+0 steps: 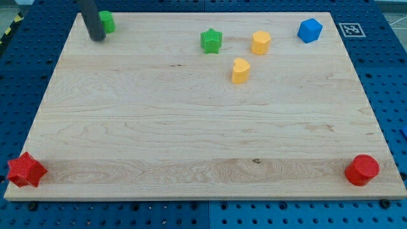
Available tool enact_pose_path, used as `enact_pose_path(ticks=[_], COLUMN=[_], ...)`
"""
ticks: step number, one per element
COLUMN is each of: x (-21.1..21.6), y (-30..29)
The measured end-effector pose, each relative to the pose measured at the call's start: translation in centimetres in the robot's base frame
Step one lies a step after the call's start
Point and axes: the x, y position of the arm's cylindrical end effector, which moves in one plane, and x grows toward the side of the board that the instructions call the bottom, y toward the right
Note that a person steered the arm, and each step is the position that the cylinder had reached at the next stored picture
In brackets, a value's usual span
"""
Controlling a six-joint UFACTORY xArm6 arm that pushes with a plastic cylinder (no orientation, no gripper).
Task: Point your arm towards the blue cube
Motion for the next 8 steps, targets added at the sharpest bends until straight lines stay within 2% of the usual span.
enact_pose_path(ticks=[1,2,3,4,5,6,7,8], x=[8.4,9.1,11.6,11.6,13.0,13.1,17.7,17.6], y=[2.6,6.1,12.6,13.0,18.7,19.8,26.3,28.0])
